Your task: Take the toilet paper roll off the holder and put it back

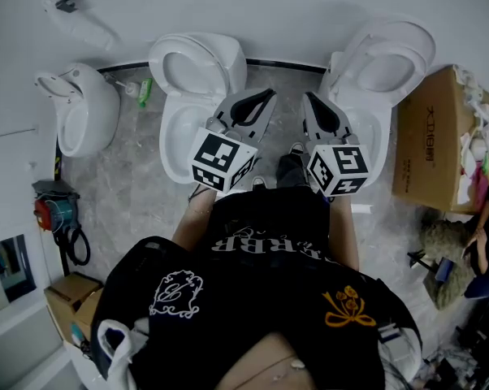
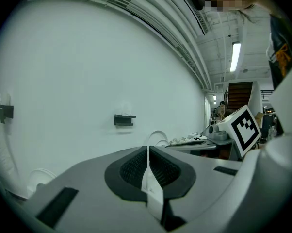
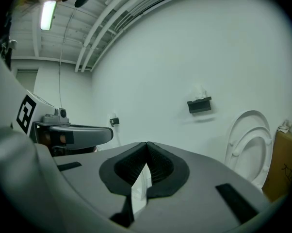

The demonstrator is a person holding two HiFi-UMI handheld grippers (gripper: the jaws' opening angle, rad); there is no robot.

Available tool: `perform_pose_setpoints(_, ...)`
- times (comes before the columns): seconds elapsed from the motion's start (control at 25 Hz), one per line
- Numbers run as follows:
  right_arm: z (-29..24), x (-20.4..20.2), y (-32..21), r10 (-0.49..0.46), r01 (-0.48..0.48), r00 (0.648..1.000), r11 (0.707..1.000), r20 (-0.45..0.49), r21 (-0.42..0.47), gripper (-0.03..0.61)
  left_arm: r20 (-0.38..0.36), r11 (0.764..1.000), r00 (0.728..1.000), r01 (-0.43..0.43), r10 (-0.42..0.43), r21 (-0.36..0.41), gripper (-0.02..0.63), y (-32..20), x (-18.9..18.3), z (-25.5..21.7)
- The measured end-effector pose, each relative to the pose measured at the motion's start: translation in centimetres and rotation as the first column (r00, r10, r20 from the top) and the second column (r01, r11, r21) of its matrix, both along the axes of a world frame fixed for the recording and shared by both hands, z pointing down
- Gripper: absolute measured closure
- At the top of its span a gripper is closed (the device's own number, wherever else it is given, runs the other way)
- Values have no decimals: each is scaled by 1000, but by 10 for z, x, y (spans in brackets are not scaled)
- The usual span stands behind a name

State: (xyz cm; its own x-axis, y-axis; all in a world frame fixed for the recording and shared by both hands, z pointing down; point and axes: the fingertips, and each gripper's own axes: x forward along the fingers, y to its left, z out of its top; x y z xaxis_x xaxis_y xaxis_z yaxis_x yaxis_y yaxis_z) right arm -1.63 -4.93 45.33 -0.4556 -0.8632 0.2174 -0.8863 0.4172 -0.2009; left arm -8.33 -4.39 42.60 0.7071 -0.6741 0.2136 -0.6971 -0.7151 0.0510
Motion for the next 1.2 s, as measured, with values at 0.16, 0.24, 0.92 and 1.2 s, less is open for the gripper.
perform_pose_setpoints(0.16,0,-9,19,4,-4,1000,1000,1,4,565,-5,1000,1000,-9,9,8,588,18,-9,0)
perform_pose_setpoints(0.24,-2,-13,26,3,-3,1000,1000,3,7,565,-5,1000,1000,-12,12,10,588,24,-10,0)
perform_pose_setpoints(0.92,-6,-12,53,12,-12,1000,1000,-10,12,565,-7,999,999,-44,44,25,588,53,-1,-2)
perform_pose_setpoints(1.2,-7,-6,62,22,-22,1000,1000,-16,14,565,-2,999,999,-41,41,29,588,63,1,-1)
